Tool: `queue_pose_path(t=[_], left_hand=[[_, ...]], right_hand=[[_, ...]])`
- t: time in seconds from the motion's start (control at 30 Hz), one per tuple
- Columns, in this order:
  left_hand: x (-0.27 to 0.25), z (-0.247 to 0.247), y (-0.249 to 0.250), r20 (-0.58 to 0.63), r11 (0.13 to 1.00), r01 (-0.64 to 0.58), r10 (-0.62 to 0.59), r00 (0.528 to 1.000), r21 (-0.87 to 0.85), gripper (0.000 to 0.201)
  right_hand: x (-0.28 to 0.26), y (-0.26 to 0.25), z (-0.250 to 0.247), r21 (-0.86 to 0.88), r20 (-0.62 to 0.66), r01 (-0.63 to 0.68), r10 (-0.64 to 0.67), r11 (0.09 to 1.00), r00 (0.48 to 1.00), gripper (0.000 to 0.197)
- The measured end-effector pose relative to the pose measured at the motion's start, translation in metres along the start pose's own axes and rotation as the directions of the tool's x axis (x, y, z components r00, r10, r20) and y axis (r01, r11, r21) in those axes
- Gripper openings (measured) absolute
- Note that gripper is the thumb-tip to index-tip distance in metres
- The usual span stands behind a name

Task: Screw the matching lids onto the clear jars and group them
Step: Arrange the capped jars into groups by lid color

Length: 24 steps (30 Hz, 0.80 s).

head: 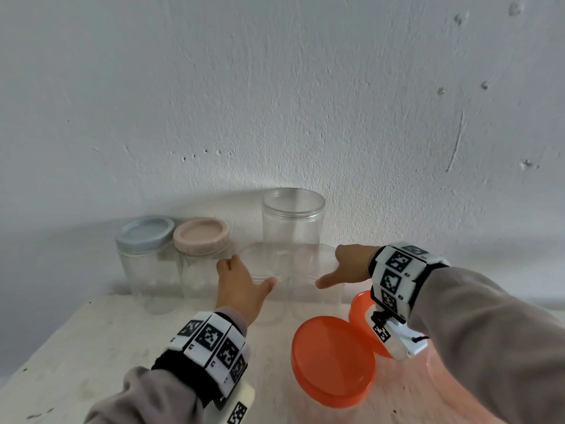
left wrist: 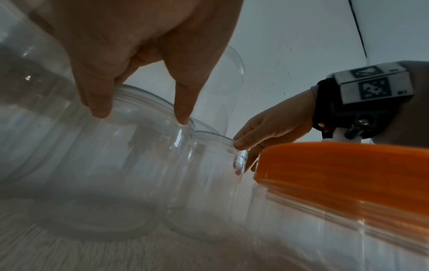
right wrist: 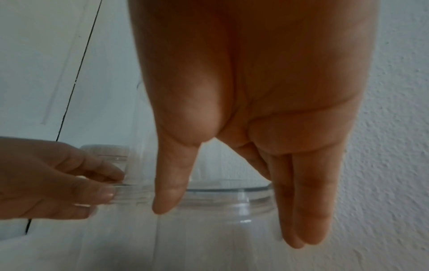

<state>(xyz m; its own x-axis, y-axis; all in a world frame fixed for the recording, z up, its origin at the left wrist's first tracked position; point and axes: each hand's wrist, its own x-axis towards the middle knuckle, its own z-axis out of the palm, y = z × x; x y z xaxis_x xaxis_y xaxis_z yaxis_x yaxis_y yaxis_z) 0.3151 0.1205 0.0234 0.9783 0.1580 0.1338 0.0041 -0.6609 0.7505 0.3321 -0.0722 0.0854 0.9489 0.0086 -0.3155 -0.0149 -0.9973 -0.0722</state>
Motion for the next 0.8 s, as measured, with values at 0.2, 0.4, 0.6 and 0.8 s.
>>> queue_pose_path(t=[0.2,0.4,0.6,0.8], left_hand=[[0.000,-0.006,0.005,0.035,0.998,0.011,-0.013,0.999,0.056,0.076],[-0.011,-0.014,0.011,0.052,0.998,-0.017,0.013,0.999,0.060,0.086],[-0.038,-0.024,0.020,0.169,0.984,-0.165,0.153,0.974,0.062,0.096],[-0.076,-0.017,0.027,0.486,0.915,-0.393,0.302,0.820,0.094,0.105]], right_hand=[[-0.016,-0.004,-0.007,-0.005,-0.065,-0.003,0.002,1.000,0.998,0.069],[-0.070,0.021,-0.027,0.161,-0.243,0.026,0.014,0.987,0.970,0.083],[-0.157,0.073,0.005,0.542,-0.482,0.185,0.123,0.820,0.868,0.068],[-0.223,0.123,0.075,0.653,-0.458,0.082,0.306,0.753,0.835,0.062]])
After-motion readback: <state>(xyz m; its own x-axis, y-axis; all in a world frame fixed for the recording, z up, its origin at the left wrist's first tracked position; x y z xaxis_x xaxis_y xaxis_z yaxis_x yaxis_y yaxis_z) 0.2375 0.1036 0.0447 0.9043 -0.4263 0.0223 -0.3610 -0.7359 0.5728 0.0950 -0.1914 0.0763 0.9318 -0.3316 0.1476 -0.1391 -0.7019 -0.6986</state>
